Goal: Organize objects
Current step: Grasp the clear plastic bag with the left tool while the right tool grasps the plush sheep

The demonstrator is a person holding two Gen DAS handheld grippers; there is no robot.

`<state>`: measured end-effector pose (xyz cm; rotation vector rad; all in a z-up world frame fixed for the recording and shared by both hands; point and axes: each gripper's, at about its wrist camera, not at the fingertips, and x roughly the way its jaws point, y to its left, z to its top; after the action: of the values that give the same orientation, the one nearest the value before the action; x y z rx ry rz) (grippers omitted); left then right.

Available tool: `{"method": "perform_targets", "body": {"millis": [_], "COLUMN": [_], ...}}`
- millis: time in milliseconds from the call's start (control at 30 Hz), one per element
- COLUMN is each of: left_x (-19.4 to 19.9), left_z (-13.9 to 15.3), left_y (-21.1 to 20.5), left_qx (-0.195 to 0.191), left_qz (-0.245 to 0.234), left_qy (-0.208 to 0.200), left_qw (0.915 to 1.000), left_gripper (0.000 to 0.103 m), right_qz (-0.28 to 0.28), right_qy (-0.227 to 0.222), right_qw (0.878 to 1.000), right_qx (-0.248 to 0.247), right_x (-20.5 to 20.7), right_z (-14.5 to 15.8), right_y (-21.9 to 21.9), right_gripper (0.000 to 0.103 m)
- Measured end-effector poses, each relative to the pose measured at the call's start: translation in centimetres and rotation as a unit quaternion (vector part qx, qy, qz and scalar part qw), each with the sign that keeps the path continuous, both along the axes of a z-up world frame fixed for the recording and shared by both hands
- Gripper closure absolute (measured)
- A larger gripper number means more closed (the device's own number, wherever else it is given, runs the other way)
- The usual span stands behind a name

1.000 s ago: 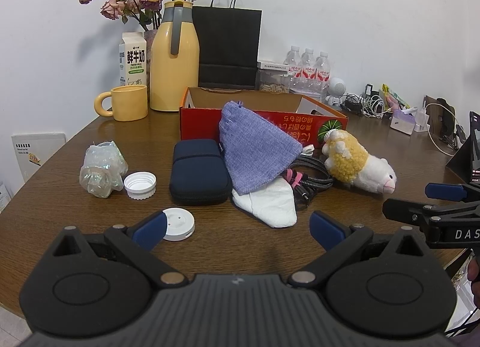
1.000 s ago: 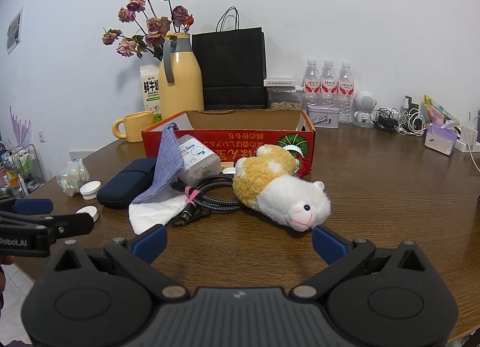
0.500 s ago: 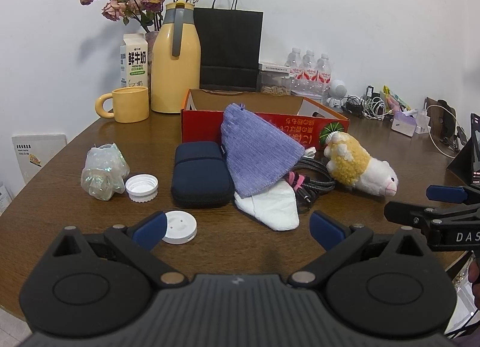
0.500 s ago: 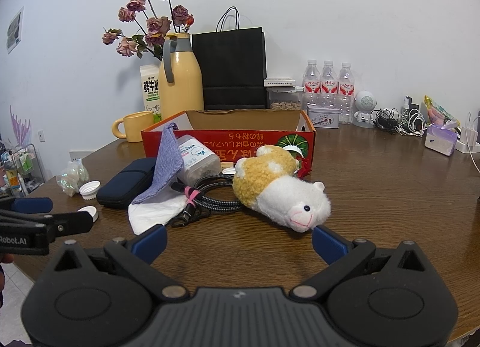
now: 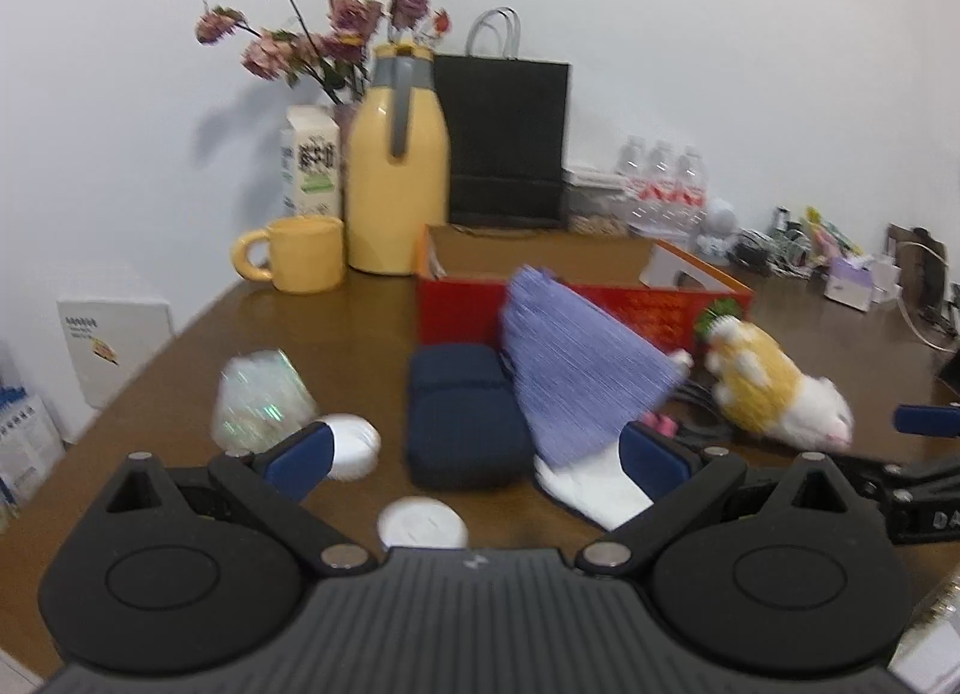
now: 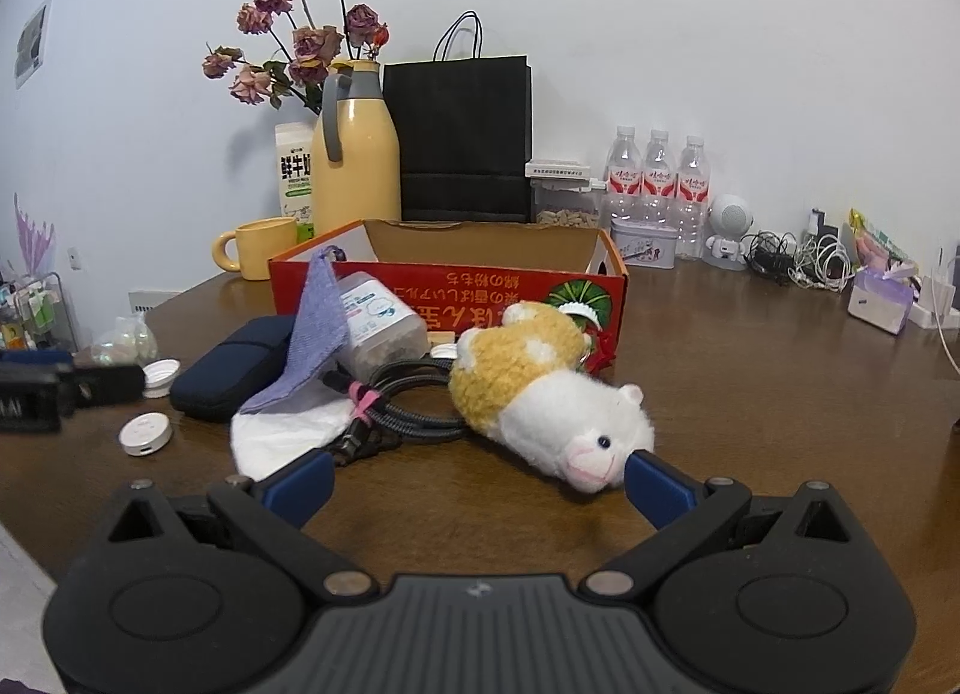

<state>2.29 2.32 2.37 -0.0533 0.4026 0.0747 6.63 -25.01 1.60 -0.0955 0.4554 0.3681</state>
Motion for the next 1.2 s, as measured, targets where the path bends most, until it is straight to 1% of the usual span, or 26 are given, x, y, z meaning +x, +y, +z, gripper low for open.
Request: {"method": "perform_targets", "body": {"millis": [100,200,267,367,467,567,633,700,767,800,833,867,900,933,967,1033,1100,1200], "left_x": [1.2,2.7,3.8,5.4,7.2,8.5,9.0,9.5,9.9,10.0,10.2,10.3,10.5,10.7,10.8,10.6,10.1,9.8], "left_z": [0.7,1.0,1.1,0.8,0.0,-1.0,-1.5,-2.1,-2.6,-2.7,-2.9,-3.1,-3.3,-3.5,-3.7,-3.6,-3.2,-2.2], "left_y": [1.2,2.5,3.6,5.4,7.6,9.5,10.4,11.3,11.7,11.8,12.0,12.1,12.3,12.5,12.7,12.6,12.4,11.9], "left_qx": [0.008,0.016,0.02,0.015,0.008,-0.007,-0.021,-0.03,-0.04,-0.043,-0.048,-0.053,-0.061,-0.07,-0.081,-0.08,-0.078,-0.072], "left_qz": [0.017,0.037,0.057,0.08,0.108,0.13,0.134,0.134,0.13,0.128,0.124,0.121,0.117,0.114,0.111,0.111,0.108,0.106], "left_qy": [-0.007,-0.003,0.004,0.022,0.049,0.073,0.082,0.091,0.099,0.102,0.106,0.111,0.119,0.124,0.125,0.116,0.1,0.081], "left_qw": [0.9998,0.9992,0.9981,0.9964,0.993,0.9888,0.9875,0.9863,0.9858,0.9856,0.9854,0.985,0.984,0.9832,0.9826,0.9837,0.9861,0.9885], "left_gripper": [0.0,0.0,0.0,0.0,0.0,0.0,0.0,0.0,0.002,0.005,0.011,0.025,0.033,0.052,0.056,0.061,0.061,0.061], "right_qz": [0.005,0.014,0.022,0.035,0.048,0.047,0.064,0.099,0.11,0.114,0.119,0.121,0.125,0.129,0.13,0.133,0.138,0.137], "right_qy": [-0.009,-0.01,-0.006,-0.003,0.011,0.028,0.04,0.054,0.067,0.07,0.075,0.077,0.079,0.08,0.08,0.075,0.068,0.061], "right_qw": [1.0,0.999,0.997,0.996,0.995,0.995,0.994,0.992,0.991,0.99,0.989,0.988,0.988,0.987,0.987,0.987,0.986,0.987], "right_qx": [-0.022,-0.051,-0.069,-0.083,-0.086,-0.088,-0.077,-0.054,-0.049,-0.05,-0.049,-0.048,-0.045,-0.045,-0.047,-0.056,-0.06,-0.058], "right_x": [1.3,3.1,4.6,6.5,8.7,10.5,11.5,12.4,13.2,13.5,13.7,13.7,13.6,13.6,13.5,13.2,12.7,12.1], "right_z": [0.1,0.1,-0.1,-0.3,-0.7,-1.2,-1.4,-1.6,-1.8,-1.9,-2.0,-2.0,-1.9,-1.9,-1.7,-1.6,-1.6,-1.2], "right_y": [0.3,0.7,0.9,0.9,0.7,0.6,0.5,0.2,0.2,0.3,0.3,0.3,0.2,0.2,0.3,0.5,0.6,0.4], "right_gripper": [0.0,0.0,0.0,0.0,0.0,0.0,0.0,0.0,0.001,0.006,0.01,0.015,0.019,0.023,0.03,0.033,0.036,0.037]}}
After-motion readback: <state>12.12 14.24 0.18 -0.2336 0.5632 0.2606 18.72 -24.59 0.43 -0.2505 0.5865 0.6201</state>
